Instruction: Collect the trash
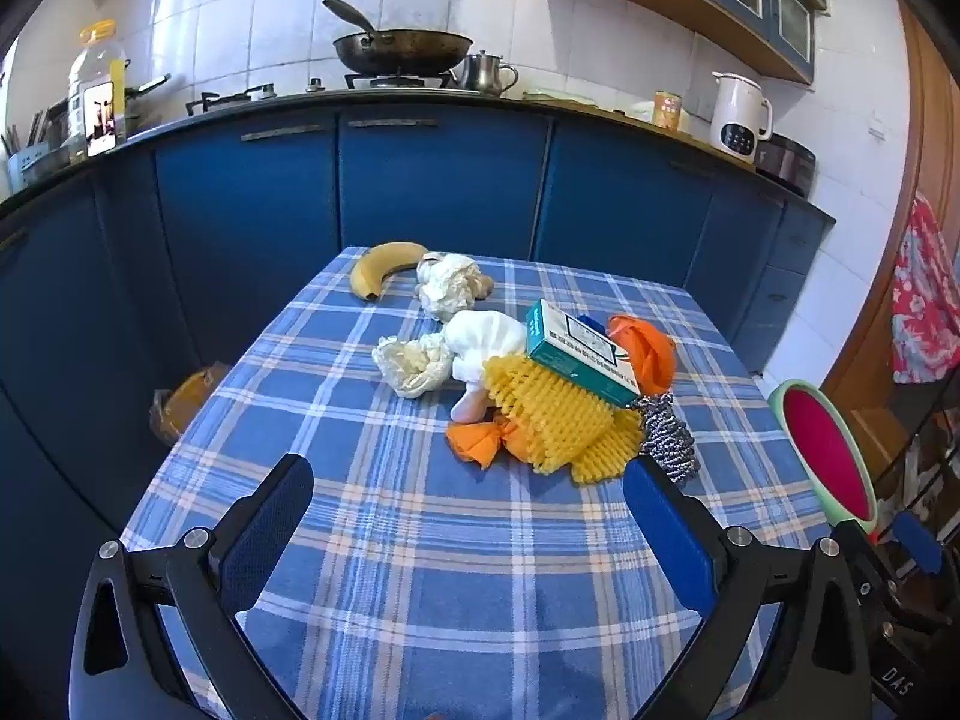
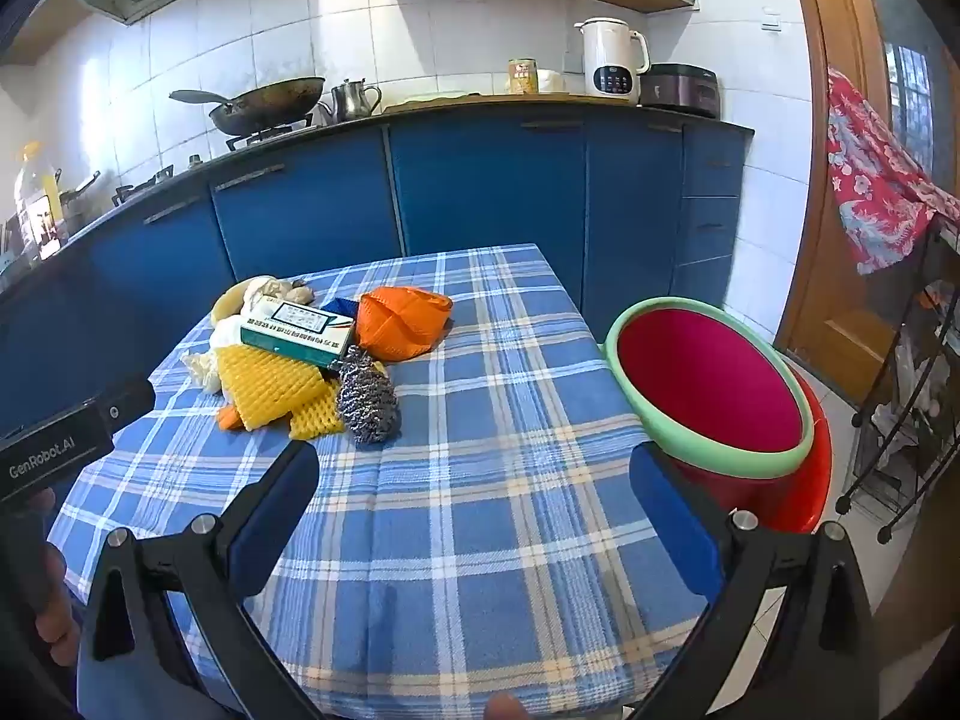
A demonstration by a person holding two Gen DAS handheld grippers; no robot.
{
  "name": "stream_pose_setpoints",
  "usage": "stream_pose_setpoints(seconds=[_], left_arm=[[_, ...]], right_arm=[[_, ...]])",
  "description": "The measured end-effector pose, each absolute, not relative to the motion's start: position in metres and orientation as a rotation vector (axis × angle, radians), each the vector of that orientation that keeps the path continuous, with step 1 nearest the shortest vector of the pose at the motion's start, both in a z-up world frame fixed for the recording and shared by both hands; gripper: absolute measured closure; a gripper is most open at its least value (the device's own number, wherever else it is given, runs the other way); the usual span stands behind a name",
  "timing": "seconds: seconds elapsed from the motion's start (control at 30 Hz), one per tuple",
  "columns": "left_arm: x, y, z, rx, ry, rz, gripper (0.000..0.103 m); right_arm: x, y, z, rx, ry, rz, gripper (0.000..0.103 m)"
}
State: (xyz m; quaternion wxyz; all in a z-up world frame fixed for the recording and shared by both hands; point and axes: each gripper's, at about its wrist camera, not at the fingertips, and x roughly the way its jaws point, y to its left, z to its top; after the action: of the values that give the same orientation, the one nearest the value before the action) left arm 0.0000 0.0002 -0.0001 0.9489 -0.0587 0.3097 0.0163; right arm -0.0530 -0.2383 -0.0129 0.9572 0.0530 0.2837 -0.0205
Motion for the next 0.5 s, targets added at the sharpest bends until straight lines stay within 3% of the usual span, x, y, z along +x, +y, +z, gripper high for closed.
stream_pose_setpoints(seconds=[0.5], left_arm=[[0.0022,-0.0009,-0.0037,-0.116,0.631,0.034,0.0]], right_arm=[[-0.0516,-0.2389,-0.0116,0.11,0.581,-0.044,0.001]])
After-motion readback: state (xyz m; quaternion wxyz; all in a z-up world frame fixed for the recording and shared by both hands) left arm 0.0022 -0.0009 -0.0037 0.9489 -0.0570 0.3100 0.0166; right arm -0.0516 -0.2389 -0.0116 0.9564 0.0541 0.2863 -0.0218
